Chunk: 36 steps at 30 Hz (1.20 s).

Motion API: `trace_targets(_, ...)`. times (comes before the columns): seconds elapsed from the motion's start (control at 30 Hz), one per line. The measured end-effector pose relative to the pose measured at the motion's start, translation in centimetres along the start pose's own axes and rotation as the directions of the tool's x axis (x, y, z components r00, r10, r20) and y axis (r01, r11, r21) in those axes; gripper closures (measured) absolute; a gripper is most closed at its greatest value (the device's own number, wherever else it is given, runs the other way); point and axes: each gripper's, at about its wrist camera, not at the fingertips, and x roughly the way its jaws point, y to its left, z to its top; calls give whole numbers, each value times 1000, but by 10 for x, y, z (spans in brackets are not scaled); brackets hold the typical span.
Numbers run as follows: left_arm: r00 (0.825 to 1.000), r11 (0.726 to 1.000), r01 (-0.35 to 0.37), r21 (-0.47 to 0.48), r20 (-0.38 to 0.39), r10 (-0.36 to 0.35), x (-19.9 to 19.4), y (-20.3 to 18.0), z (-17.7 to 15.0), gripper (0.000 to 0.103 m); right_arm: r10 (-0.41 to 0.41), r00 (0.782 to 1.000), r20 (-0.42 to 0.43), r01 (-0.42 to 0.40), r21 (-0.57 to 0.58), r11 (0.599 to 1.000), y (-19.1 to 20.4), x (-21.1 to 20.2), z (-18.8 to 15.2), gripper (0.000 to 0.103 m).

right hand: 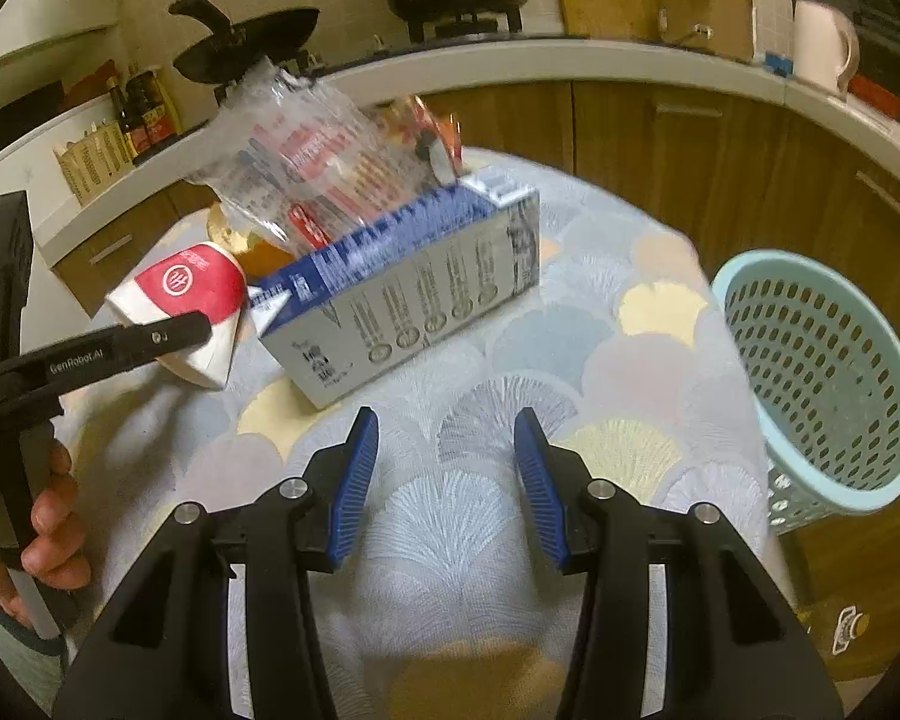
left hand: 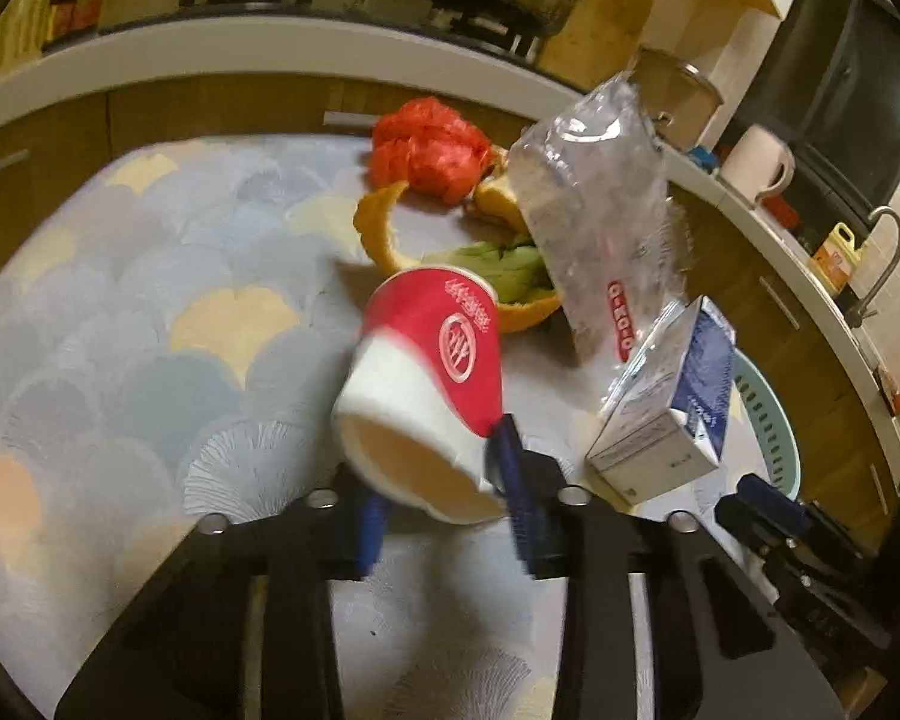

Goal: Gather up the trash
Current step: 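Grasp the blue-and-white milk carton with the right gripper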

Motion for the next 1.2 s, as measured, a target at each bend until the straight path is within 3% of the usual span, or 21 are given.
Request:
trace_targets(0.23, 992, 999, 47, -13, 117, -45, -24, 0, -7, 78, 22, 998, 59, -21, -15, 1000, 41, -12, 17, 39)
trace_targets(0.33, 986, 997, 66, -50, 157, -58, -30, 9, -7, 78, -80, 994, 78, 77, 38, 996, 57, -5, 28, 14)
trace_targets(0.53, 978, 993, 50, -103, 209, -28, -40, 22, -6, 77, -84, 996, 29, 78, 160, 984, 67, 22, 42, 14)
trace_targets(0.7, 978, 991, 80, -110, 199, -57, -38, 28, -4, 77, -171, 985, 30, 163, 169, 972, 71, 33, 48, 16)
trace_targets(0.77, 977, 992, 85, -96, 202, -64, -40, 26, -5, 77, -187, 982, 8, 183, 161, 970, 64, 33, 43, 35)
trace_targets(0.87, 976, 993, 89, -80, 204, -71, -41, 23, -5, 76, -179, 984, -14, 179, 183, 967, 44, 24, 35, 47)
trace_targets(0.97, 975, 992, 97, -75, 209, -79, -42, 23, -5, 76, -221, 975, -13, 219, 203, 954, 20, 11, 28, 48)
trace_targets(1.2, 976, 994, 87, -67, 205, -71, -41, 21, -6, 76, -188, 980, -66, 198, 231, 952, -10, 29, 33, 48)
